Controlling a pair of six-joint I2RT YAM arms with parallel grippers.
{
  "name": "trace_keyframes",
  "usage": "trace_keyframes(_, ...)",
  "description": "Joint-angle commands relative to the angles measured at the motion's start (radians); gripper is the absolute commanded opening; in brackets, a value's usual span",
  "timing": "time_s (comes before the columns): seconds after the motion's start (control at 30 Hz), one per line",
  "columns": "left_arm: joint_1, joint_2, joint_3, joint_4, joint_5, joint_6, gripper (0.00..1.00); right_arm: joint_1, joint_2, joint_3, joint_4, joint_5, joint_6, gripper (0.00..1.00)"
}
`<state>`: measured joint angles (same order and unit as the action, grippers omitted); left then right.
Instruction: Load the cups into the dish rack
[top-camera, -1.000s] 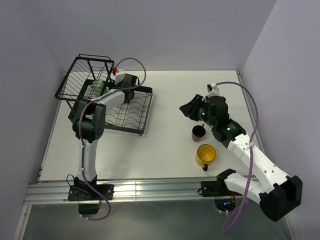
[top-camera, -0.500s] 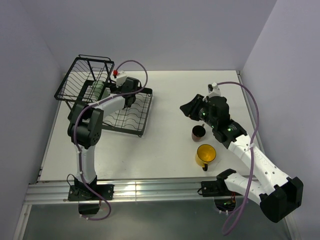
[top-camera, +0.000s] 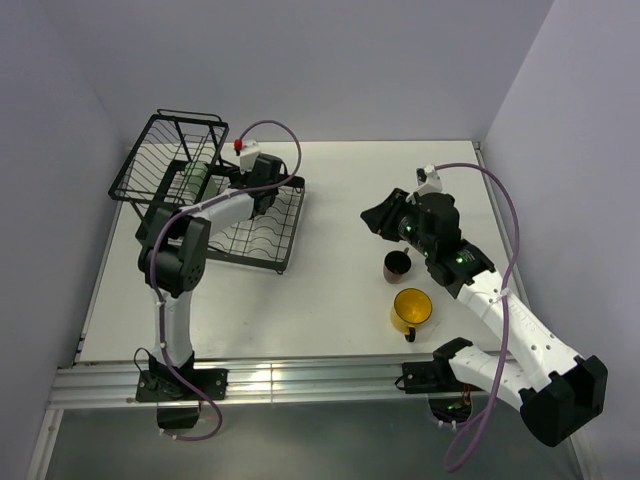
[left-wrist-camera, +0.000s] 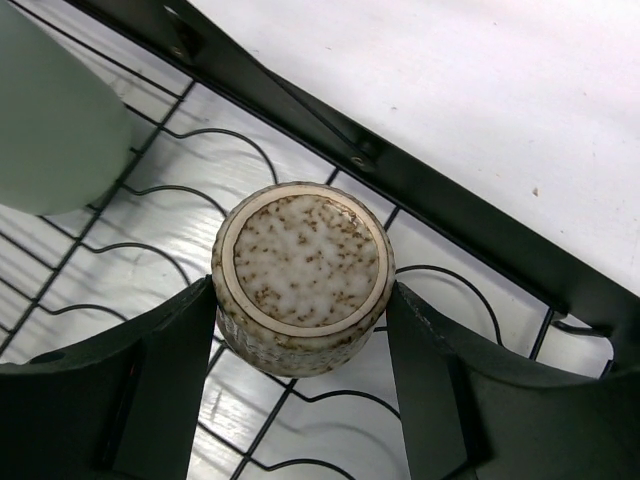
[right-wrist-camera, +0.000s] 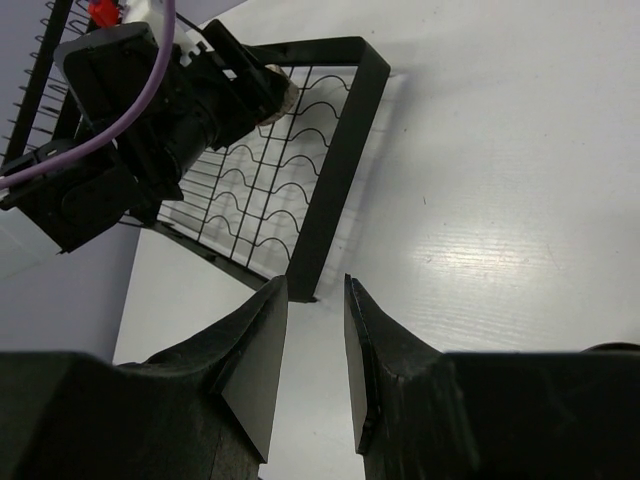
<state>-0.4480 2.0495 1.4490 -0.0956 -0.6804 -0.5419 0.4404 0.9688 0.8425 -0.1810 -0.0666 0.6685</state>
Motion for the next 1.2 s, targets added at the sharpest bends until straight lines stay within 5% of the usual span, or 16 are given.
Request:
trace_keyframes(0.0, -0.008, 0.02, 0.045, 0.074, 0.044, 0.013, 0.0, -0.006, -0.027, 0.003, 0.018, 0.027, -0.026, 0.37)
trace_keyframes(0.13, -0.008, 0.05, 0.079, 0.033, 0.045, 0.005, 0.0, -0.006, -0.024, 0.007, 0.015, 0.027, -0.027, 0.37)
trace_keyframes(0.33, -0.006, 0.078, 0.103, 0.002, 0.056, 0.0, 0.18, -0.006, -0.021, 0.007, 0.015, 0.024, -0.03, 0.37)
trace_keyframes(0.53, -0.009, 0.078, 0.09, -0.01, 0.053, -0.012, 0.37, -0.006, -0.021, 0.001, 0.018, 0.021, -0.027, 0.37)
trace_keyframes(0.73, -0.011, 0.058, 0.057, -0.007, 0.033, -0.024, 0.67, -0.006, -0.022, -0.006, 0.023, 0.014, -0.024, 0.37)
trace_keyframes(1.17, -0.015, 0.025, 0.014, 0.02, 0.019, -0.021, 0.8, -0.006, -0.019, -0.013, 0.028, 0.013, -0.021, 0.37)
